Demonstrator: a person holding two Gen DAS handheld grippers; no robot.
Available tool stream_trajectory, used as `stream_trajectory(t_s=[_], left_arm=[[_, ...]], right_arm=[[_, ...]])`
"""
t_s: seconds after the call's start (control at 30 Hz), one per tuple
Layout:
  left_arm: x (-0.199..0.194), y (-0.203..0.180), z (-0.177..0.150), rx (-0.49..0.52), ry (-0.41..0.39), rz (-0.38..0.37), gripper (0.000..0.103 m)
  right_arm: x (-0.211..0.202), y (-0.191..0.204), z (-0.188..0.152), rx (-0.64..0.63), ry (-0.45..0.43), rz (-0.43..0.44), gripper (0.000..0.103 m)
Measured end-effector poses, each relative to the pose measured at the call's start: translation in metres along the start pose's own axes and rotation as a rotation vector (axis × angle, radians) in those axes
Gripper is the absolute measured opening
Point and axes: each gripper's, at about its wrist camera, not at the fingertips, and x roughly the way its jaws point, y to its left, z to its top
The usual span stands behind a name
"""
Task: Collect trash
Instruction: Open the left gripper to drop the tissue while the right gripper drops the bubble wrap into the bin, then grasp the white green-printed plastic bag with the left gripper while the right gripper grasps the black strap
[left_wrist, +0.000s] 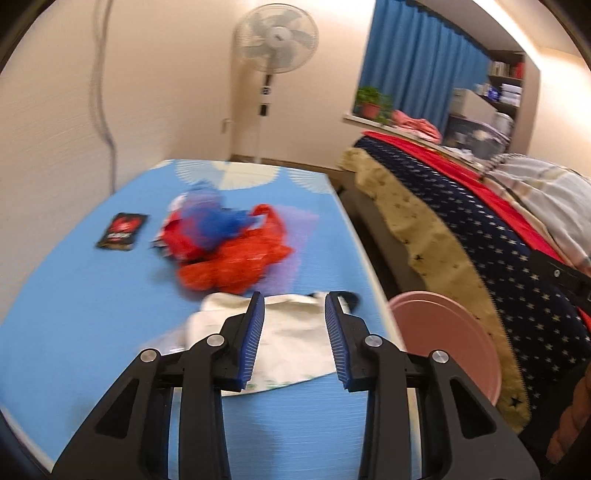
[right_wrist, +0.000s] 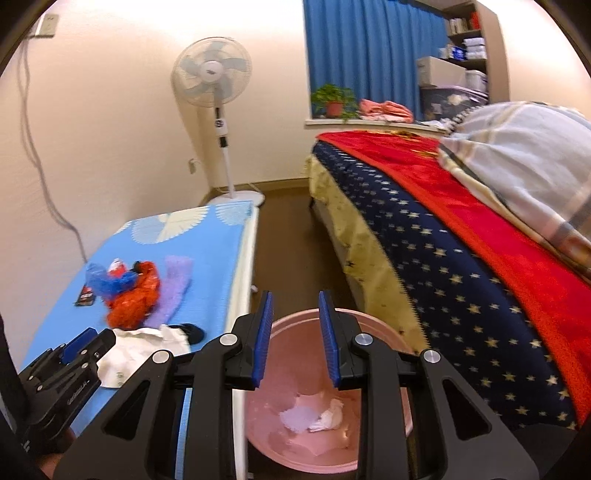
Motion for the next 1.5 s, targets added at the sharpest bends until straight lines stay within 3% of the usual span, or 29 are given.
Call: stream_trajectory(t_s=[0.3,0.37,0.47,0.7,0.93,1.1,1.5], left_arm=[[-0.001,0.037,-0.004,-0.063,0.006,0.097,0.034],[0.006,0.045,-0.007,-0.088,0.029,0.129,0.043],[0.015,0.059,-0.012,-0.139,0.054,0.156,0.045],[0.034,0.067,-0.021,-0.202,0.11,0.118,0.045],[0.043,0.068,-0.023,-0.202,0.126,0.115,0.045],[0.044,0.069,-0.022,-0.199,0.133,0.11,0.017],[0.037,0.077,-0.019,-0.226,0.107,0.13,0.012]], right_arm=[[0.035,0.03,-0.005,0.022,0.043,0.093,0.026],[0.046,0.037,-0.007,0.029,0.062,0.117,0.026],[0.06,0.049,-0.012,0.021,0.089,0.142,0.026],[0.082,0.066,-0.021,0.017,0.138,0.177,0.026],[0.098,0.076,-0.027,0.01,0.182,0.204,0.027],[0.11,0.085,-0.032,0.004,0.217,0.211,0.027],[0.133,0.095,-0.038,0.026,0.268,0.238,0.027]])
